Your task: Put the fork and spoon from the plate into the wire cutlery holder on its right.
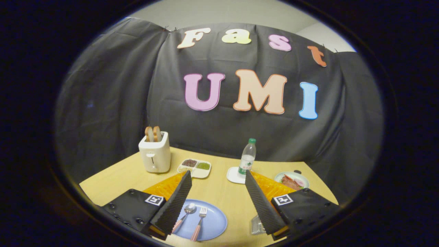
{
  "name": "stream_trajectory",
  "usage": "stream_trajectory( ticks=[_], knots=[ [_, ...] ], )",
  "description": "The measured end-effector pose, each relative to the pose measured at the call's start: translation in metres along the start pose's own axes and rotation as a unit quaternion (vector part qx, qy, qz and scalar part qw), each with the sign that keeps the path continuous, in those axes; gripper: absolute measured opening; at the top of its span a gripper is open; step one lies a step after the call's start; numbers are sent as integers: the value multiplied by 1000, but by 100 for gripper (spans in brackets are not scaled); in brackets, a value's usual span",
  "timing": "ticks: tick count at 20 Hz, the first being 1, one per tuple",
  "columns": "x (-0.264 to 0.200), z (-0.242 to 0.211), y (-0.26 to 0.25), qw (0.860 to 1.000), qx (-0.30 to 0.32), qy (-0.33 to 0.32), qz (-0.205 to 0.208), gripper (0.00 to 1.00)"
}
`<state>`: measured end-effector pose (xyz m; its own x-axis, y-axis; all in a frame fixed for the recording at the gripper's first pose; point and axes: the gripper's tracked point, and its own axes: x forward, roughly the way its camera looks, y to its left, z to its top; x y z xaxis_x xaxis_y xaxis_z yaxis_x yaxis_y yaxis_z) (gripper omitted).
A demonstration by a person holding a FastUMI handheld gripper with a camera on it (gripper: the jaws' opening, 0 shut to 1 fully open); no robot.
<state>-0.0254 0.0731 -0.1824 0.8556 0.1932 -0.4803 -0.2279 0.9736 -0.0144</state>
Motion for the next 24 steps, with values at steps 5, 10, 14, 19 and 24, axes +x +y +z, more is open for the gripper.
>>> stream_trajectory(
  ticks=[5,10,14,19,24],
  knots=[
    [6,-63,14,997,-14,79,14,98],
    [9,-113,25,990,-29,134,28,98],
    [12,-157,32,981,-35,188,37,98],
    [6,-196,42,968,-39,244,49,92],
    [2,-225,41,957,-42,284,45,66]
  ],
)
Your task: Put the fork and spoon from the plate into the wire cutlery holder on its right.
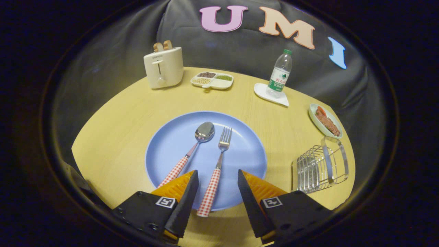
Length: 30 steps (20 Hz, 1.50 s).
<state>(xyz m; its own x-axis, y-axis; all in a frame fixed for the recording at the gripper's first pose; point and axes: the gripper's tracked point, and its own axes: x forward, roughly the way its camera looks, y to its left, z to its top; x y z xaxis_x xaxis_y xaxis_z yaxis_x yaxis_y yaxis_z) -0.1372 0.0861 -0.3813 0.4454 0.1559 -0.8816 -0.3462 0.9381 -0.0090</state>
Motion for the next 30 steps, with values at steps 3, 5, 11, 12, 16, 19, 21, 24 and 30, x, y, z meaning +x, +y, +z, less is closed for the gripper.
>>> stream_trajectory(
  ticks=[3,5,11,12,16,19,21,24,30],
  knots=[
    [3,-7,-4,1000,-4,11,-9,50],
    [4,-9,-7,1000,3,16,-18,39],
    [1,-7,-21,999,15,18,-49,18],
    [0,-4,-23,999,20,13,-48,12],
    [-15,4,-32,999,23,28,-33,12],
    [-30,16,-44,999,13,31,-13,12],
    [-42,28,-56,1000,1,27,-4,12],
    [-57,43,-78,1000,-9,18,4,12],
    [-87,54,-129,998,-37,43,20,12]
  ],
)
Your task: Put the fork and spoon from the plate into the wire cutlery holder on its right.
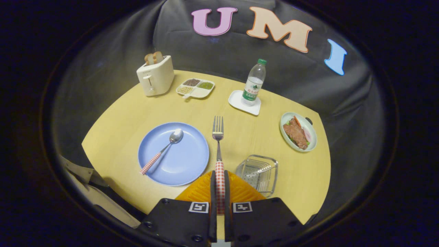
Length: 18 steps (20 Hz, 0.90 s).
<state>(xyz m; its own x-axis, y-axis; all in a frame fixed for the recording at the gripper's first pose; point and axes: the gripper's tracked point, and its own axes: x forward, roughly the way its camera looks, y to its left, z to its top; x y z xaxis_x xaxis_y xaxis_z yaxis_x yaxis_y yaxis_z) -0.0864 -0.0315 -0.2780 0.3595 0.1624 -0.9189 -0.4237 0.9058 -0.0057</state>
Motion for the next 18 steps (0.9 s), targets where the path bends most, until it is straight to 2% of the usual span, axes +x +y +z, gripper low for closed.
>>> stream_trajectory(
  ticks=[7,12,18],
  knots=[
    [-32,-7,-52,997,-64,42,21,11],
    [-44,-34,-81,985,-130,109,37,11],
    [-36,-57,-91,971,-157,170,60,12]
  ],
)
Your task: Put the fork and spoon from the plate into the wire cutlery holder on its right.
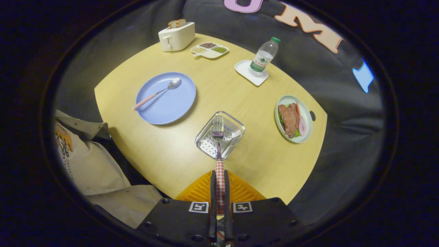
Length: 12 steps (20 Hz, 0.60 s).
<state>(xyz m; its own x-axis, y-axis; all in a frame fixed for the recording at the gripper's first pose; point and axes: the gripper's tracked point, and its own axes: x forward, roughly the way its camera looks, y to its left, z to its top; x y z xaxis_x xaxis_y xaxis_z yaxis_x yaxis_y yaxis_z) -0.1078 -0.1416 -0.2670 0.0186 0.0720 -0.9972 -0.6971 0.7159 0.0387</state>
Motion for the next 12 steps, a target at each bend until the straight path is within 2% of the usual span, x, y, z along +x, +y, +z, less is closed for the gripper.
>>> stream_trajectory(
  ticks=[7,12],
  knots=[
    [21,-2,5,997,-14,70,39,12],
    [40,3,-1,992,-7,116,41,12]
  ],
)
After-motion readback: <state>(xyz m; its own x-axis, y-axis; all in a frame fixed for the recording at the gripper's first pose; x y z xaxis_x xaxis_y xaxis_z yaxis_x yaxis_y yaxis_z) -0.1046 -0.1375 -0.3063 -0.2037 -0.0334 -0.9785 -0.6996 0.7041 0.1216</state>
